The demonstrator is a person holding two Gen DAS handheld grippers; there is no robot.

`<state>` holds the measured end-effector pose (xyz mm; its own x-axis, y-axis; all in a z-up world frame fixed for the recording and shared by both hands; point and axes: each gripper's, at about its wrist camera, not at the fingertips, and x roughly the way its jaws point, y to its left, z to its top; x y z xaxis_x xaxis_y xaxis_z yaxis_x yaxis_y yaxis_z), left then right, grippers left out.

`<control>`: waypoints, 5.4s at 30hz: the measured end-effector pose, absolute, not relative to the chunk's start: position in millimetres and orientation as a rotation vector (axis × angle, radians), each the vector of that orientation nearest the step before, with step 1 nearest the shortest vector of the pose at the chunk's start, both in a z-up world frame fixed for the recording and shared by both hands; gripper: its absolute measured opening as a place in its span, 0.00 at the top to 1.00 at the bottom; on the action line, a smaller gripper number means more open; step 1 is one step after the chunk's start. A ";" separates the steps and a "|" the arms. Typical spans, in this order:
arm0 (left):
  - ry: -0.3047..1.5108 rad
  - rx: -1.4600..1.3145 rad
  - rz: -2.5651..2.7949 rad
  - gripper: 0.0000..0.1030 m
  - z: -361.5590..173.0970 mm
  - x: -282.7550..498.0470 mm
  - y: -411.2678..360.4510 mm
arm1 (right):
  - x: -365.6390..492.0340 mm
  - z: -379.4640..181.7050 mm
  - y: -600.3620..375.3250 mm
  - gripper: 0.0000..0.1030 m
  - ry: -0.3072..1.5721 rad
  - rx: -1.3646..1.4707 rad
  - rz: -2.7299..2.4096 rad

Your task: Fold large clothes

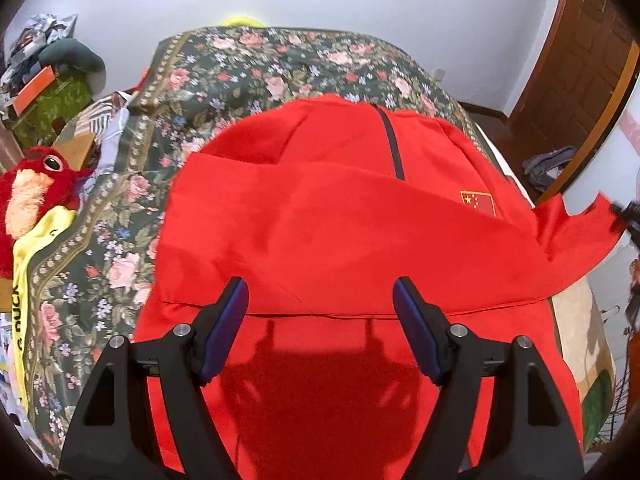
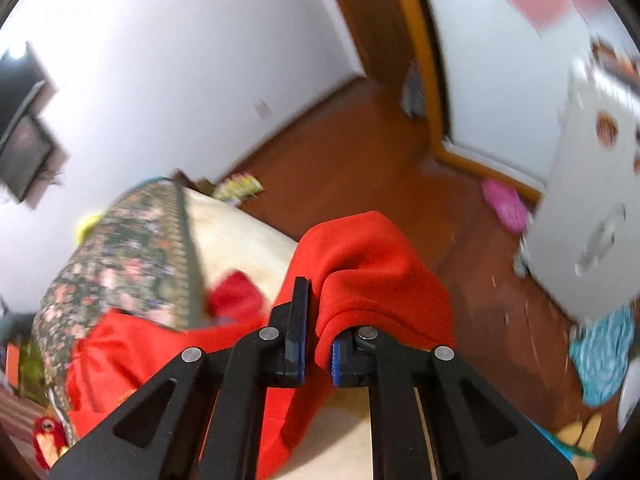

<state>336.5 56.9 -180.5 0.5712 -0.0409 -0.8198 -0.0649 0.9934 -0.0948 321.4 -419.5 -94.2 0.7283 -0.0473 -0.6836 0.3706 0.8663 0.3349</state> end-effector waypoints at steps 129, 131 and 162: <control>0.926 -0.047 0.118 0.95 -231.9 362.4 183.0 | 318.3 -192.6 -205.2 0.30 1.229 -0.078 0.219; 0.976 -0.056 0.131 0.89 -249.3 359.3 189.0 | 318.5 -193.1 -205.0 0.29 1.229 -0.086 0.214; 0.913 -0.062 -0.062 0.35 -156.2 448.8 159.2 | 393.9 -106.2 -174.8 0.27 1.057 -0.103 0.315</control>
